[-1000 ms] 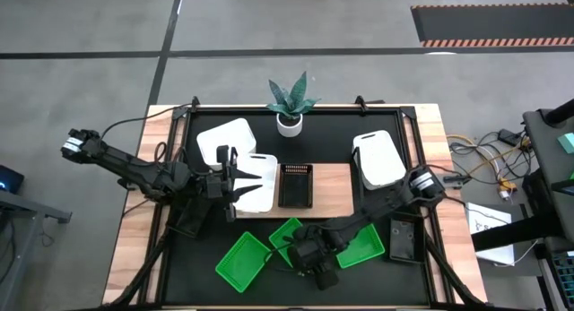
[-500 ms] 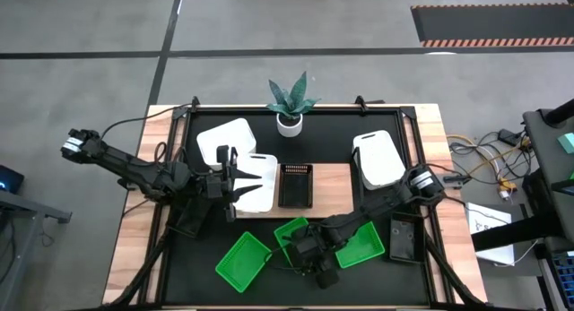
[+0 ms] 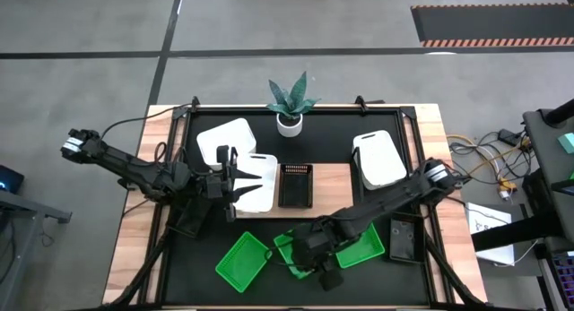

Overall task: Stack baskets on shelf by color
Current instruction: Put the middle green bin on the shelf

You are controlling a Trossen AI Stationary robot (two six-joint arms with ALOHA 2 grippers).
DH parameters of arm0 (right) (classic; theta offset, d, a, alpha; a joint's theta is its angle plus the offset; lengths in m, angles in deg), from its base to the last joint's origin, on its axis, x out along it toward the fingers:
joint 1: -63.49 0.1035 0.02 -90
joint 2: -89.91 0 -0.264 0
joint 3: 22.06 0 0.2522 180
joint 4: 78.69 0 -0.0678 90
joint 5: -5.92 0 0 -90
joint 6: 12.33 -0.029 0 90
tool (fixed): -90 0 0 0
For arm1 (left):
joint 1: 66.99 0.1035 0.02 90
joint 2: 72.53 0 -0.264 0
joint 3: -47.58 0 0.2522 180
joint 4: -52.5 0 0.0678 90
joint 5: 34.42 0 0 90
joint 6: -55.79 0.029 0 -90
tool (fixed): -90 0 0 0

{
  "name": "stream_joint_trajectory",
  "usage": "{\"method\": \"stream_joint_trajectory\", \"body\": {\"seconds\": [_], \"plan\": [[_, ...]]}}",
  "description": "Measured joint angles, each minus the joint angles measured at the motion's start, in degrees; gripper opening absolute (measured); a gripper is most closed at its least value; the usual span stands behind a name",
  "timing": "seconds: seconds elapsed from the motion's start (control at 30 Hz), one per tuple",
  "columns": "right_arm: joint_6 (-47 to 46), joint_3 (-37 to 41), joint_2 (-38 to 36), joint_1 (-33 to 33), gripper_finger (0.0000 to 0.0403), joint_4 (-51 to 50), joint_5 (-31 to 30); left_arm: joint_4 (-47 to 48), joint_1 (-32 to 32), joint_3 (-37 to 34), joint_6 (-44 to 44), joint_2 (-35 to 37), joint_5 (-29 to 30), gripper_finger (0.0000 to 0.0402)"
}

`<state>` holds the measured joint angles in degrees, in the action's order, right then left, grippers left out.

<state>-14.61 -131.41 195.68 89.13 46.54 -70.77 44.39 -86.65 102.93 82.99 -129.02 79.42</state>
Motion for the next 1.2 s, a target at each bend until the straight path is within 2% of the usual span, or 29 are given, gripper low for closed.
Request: {"method": "stream_joint_trajectory", "body": {"seconds": [0.13, 0.4, 0.53, 0.63, 0.8, 0.93, 1.2], "plan": [[-0.4, -0.5, -4.0, 0.5, 0.0013, -0.4, -2.5, 0.1, 0.0, 0.0, 0.0, 0.0, 0.0, 0.0073], [-1.4, -0.5, -11.4, 1.1, 0.0013, -3.4, -12.0, 0.1, 0.0, 0.0, 0.0, 0.0, 0.0, 0.0073], [-1.8, -0.5, -14.0, 1.0, 0.0013, -7.6, -18.7, 0.0, 0.0, 0.0, 0.0, 0.0, 0.0, 0.0073], [-3.3, -0.5, -15.3, 1.0, 0.0013, -11.7, -26.3, 0.0, 0.0, 0.0, 0.0, 0.0, 0.0, 0.0073], [-6.8, -0.5, -15.8, 0.1, 0.0013, -21.8, -35.7, 0.0, 0.0, 0.0, 0.0, 0.0, 0.0, 0.0073], [-9.5, 0.7, -15.8, -1.6, 0.0013, -26.8, -37.8, 0.0, 0.0, -0.1, 0.0, 0.0, 0.0, 0.0073], [-9.7, 4.5, -15.8, -4.2, 0.0013, -26.9, -37.8, 0.0, 0.0, -0.1, 0.0, 0.0, 0.0, 0.0073]]}}
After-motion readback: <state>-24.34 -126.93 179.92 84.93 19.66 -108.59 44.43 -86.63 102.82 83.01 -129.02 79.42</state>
